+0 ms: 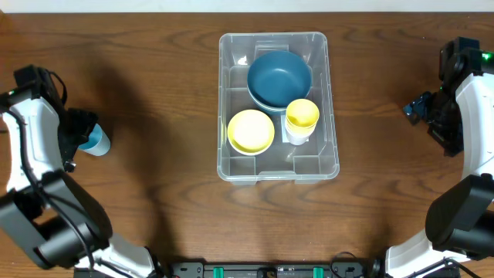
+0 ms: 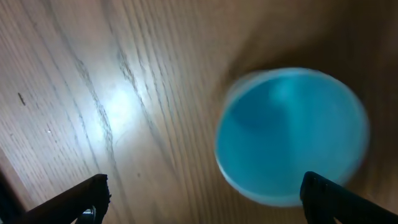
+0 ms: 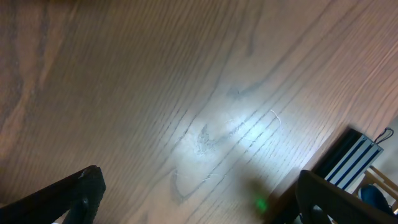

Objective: Pack container
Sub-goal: 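Move the left gripper to the blue cup and grasp it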

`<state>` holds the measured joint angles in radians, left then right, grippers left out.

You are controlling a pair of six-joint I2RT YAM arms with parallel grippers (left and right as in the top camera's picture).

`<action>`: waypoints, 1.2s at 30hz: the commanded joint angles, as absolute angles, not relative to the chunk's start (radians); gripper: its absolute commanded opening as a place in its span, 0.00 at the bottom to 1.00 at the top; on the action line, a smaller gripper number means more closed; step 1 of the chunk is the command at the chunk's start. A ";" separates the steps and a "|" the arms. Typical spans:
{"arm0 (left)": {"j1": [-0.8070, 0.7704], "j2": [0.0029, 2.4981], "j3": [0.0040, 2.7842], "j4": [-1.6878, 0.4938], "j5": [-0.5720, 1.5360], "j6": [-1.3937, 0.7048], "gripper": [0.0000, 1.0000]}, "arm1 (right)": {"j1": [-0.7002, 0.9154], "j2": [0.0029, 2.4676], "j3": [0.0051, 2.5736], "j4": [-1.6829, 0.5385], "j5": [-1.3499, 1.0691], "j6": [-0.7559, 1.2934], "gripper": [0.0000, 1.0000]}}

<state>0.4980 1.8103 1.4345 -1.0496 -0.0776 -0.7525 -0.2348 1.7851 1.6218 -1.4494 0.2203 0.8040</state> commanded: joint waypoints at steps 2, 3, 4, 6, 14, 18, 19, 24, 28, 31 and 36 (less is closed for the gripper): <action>0.532 1.842 1.428 -1.045 -0.078 -0.765 0.98 | -0.240 1.790 1.622 -1.449 0.231 0.815 0.99; 0.539 1.847 1.428 -1.041 -0.078 -0.765 0.98 | -0.240 1.790 1.622 -1.449 0.231 0.815 0.99; 0.545 1.851 1.428 -1.037 -0.078 -0.764 0.98 | -0.240 1.790 1.622 -1.449 0.231 0.814 0.99; 0.553 1.860 1.428 -1.030 -0.078 -0.760 0.98 | -0.240 1.790 1.622 -1.449 0.231 0.815 0.99; 0.553 1.883 1.422 -1.006 -0.077 -0.760 0.98 | -0.240 1.790 1.622 -1.449 0.231 0.815 0.99; 0.553 1.889 1.415 -0.984 -0.067 -0.757 0.98 | -0.240 1.790 1.622 -1.449 0.231 0.815 0.99; 0.553 1.889 1.415 -0.982 -0.060 -0.756 0.99 | -0.240 1.790 1.622 -1.449 0.231 0.815 0.99; 0.553 1.889 1.415 -0.981 -0.058 -0.753 0.82 | -0.240 1.790 1.622 -1.449 0.231 0.815 0.99; 0.553 1.889 1.410 -0.980 -0.058 -0.754 0.72 | -0.241 1.790 1.622 -1.449 0.231 0.814 0.99; 0.553 1.889 1.407 -0.973 -0.058 -0.753 0.62 | -0.241 1.790 1.622 -1.449 0.231 0.814 0.99; 0.553 1.889 1.397 -0.965 -0.058 -0.754 0.42 | -0.240 1.790 1.622 -1.449 0.231 0.815 0.99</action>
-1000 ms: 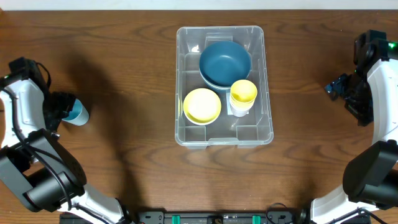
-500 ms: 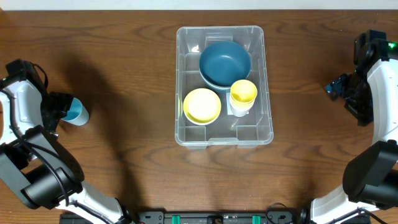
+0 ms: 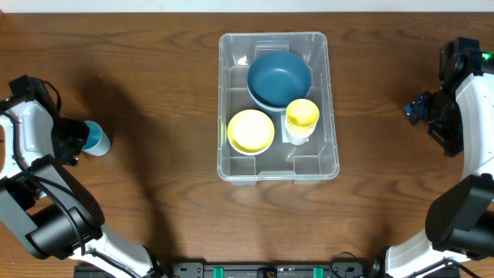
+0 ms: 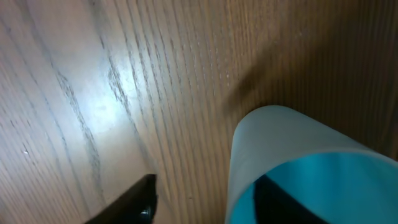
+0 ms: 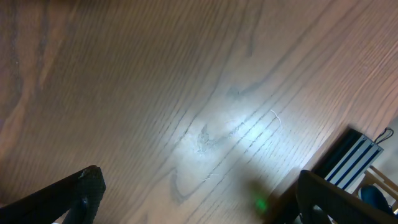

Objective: Pack container
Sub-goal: 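Move the left gripper to the blue cup and grasp it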

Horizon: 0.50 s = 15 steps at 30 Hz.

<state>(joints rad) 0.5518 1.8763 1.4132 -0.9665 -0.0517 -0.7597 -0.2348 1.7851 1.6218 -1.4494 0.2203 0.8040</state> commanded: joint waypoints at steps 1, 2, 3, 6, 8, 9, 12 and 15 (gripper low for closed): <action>0.553 1.889 1.392 -0.962 -0.058 -0.754 0.38 | -0.240 1.790 1.622 -1.449 0.231 0.814 0.99; 0.553 1.889 1.386 -0.956 -0.058 -0.754 0.33 | -0.240 1.790 1.622 -1.449 0.231 0.815 0.99; 0.553 1.889 1.378 -0.949 -0.058 -0.754 0.28 | -0.240 1.790 1.622 -1.449 0.231 0.815 0.99; 0.553 1.889 1.365 -0.938 -0.058 -0.754 0.19 | -0.240 1.790 1.622 -1.449 0.231 0.815 0.99; 0.553 1.889 1.365 -0.940 -0.055 -0.753 0.07 | -0.240 1.790 1.622 -1.449 0.231 0.815 0.99; 0.553 1.887 1.365 -0.941 -0.043 -0.753 0.06 | -0.240 1.790 1.622 -1.449 0.231 0.815 0.99; 0.553 1.878 1.374 -0.941 0.009 -0.753 0.06 | -0.240 1.790 1.622 -1.449 0.231 0.815 0.99; 0.553 1.848 1.405 -0.941 0.089 -0.718 0.06 | -0.240 1.790 1.622 -1.449 0.231 0.815 0.99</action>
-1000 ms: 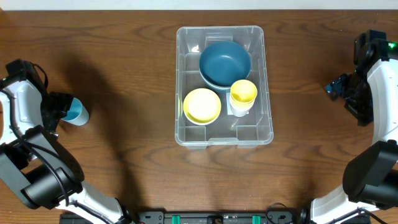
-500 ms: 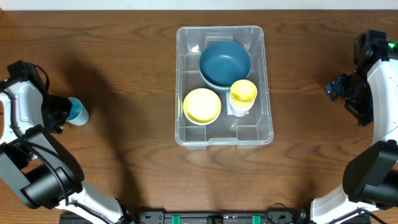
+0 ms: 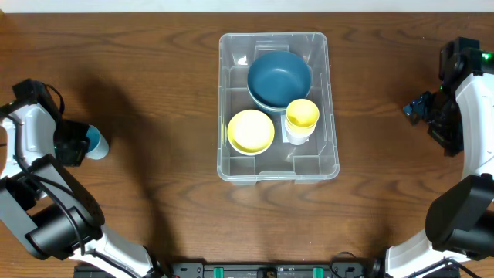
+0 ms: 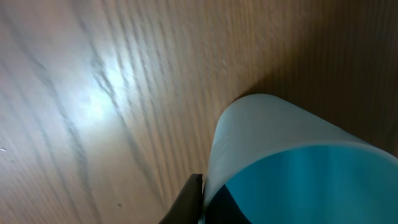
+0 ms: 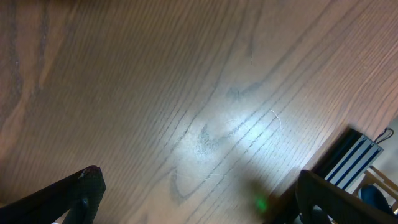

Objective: Pack container
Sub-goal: 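Move the left gripper to the blue cup and grasp it, then carry the blue cup with the left gripper into the bin's front-right area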

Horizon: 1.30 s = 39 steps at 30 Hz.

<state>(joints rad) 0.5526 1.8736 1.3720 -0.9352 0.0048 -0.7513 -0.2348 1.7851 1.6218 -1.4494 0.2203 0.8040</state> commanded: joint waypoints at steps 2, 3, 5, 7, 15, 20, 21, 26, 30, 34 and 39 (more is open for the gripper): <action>0.553 1.808 1.429 -0.941 0.158 -0.683 0.06 | -0.240 1.790 1.622 -1.449 0.231 0.815 0.99; 0.553 1.784 1.440 -0.941 0.196 -0.663 0.06 | -0.240 1.790 1.622 -1.449 0.231 0.815 0.99; 0.552 1.716 1.460 -0.941 0.267 -0.631 0.06 | -0.240 1.790 1.622 -1.449 0.231 0.815 0.99; 0.548 1.631 1.471 -0.944 0.325 -0.601 0.06 | -0.240 1.790 1.622 -1.449 0.231 0.815 0.99; 0.332 1.168 1.475 -0.955 0.445 -0.465 0.06 | -0.240 1.790 1.622 -1.449 0.231 0.815 0.99; 0.041 0.995 1.475 -0.970 0.405 -0.445 0.06 | -0.240 1.790 1.622 -1.449 0.231 0.815 0.99; -0.018 0.978 1.475 -0.970 0.400 -0.446 0.06 | -0.240 1.790 1.622 -1.449 0.231 0.815 0.99; -0.241 0.988 1.475 -0.969 0.400 -0.449 0.06 | -0.240 1.790 1.622 -1.449 0.231 0.814 0.99; -0.395 1.071 1.475 -0.963 0.399 -0.444 0.06 | -0.240 1.790 1.622 -1.449 0.231 0.815 0.99; -0.525 1.196 1.475 -0.959 0.364 -0.421 0.06 | -0.240 1.790 1.622 -1.449 0.231 0.815 0.99; -0.638 1.364 1.475 -0.959 0.273 -0.421 0.06 | -0.240 1.790 1.622 -1.449 0.231 0.815 0.99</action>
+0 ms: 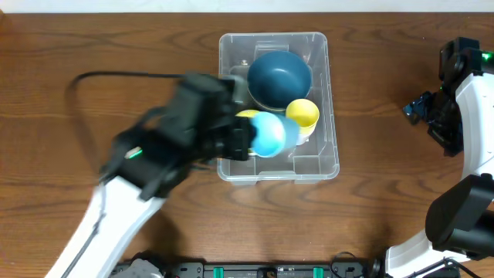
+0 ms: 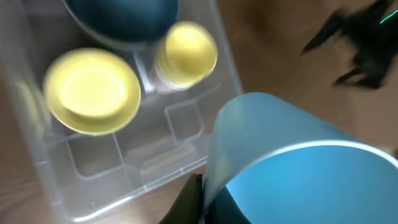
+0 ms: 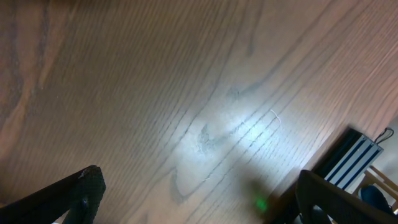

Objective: Pack container
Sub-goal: 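Carry the blue cup with the left gripper into the bin's front-right area, then lower the blue cup into the bin and open the left gripper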

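A clear plastic container (image 1: 332, 147) stands mid-table and holds a dark blue bowl (image 1: 279, 76), a yellow bowl (image 2: 93, 91) and a yellow cup (image 1: 302, 113) on a white one. My left gripper (image 2: 200, 200) is shut on a light blue cup (image 1: 268, 133), with one finger inside the rim. It holds the cup over the container's front half, between the yellow bowl and the yellow cup. At the far right my right gripper (image 1: 418, 108) is open over bare wood, holding nothing.
A black cable (image 1: 116, 75) loops above the table on the left, behind the left arm. A black device with a striped edge (image 3: 351, 152) lies by the table's right edge, with a green light spot (image 3: 260, 203) next to it.
My left gripper was shut on the light blue cup where it stood at the table's far left. Now it holds the cup over the container. The right arm has not moved.
My left gripper was open above the light blue cup at the far left of the table. It then sat low beside the cup, and afterwards was shut on its rim. Now the cup is over the container's front half. The right gripper stayed open throughout.
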`<state>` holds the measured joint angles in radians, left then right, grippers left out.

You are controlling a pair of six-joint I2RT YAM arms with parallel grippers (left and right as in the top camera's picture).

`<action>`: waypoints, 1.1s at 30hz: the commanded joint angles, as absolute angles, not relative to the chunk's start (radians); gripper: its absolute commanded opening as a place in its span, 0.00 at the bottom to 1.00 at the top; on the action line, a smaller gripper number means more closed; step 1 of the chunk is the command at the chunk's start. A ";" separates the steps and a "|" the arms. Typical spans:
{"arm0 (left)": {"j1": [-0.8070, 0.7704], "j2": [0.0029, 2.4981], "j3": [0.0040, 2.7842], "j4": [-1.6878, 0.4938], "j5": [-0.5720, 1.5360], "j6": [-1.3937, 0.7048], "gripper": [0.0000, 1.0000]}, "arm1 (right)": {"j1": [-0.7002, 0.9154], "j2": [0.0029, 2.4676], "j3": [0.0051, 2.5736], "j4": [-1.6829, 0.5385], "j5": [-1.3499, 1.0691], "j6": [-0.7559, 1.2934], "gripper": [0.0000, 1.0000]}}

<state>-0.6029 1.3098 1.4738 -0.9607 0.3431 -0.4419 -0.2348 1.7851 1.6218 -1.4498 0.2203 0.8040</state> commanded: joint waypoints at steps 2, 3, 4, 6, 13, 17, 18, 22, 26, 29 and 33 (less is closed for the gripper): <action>-0.652 1.415 1.475 -0.963 0.239 -0.423 0.06 | -0.240 1.790 1.622 -1.450 0.231 0.815 0.99; -0.653 1.438 1.475 -0.966 0.238 -0.424 0.06 | -0.240 1.790 1.622 -1.449 0.231 0.815 0.99; -0.653 1.456 1.475 -0.971 0.239 -0.424 0.06 | -0.240 1.790 1.622 -1.449 0.231 0.815 0.99; -0.653 1.488 1.475 -0.986 0.239 -0.423 0.06 | -0.240 1.790 1.622 -1.449 0.231 0.815 0.99; -0.678 1.592 1.475 -0.960 0.237 -0.396 0.06 | -0.240 1.790 1.622 -1.449 0.231 0.814 0.99; -0.704 1.660 1.475 -0.928 0.231 -0.395 0.06 | -0.240 1.790 1.622 -1.449 0.231 0.815 0.99; -0.712 1.682 1.475 -0.925 0.223 -0.396 0.06 | -0.240 1.790 1.622 -1.449 0.231 0.815 0.99; -0.731 1.751 1.475 -0.926 0.216 -0.397 0.06 | -0.240 1.790 1.622 -1.449 0.231 0.815 0.99; -0.731 1.779 1.475 -0.926 0.215 -0.397 0.06 | -0.240 1.790 1.622 -1.450 0.231 0.815 0.99; -0.732 1.785 1.475 -0.926 0.171 -0.397 0.06 | -0.240 1.790 1.622 -1.449 0.231 0.815 0.99; -0.732 1.786 1.475 -0.925 0.115 -0.396 0.07 | -0.240 1.790 1.622 -1.449 0.231 0.815 0.99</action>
<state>-0.7307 1.7832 1.4738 -0.9230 0.1783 -0.4129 -0.2348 1.7851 1.6218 -1.4494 0.2203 0.8040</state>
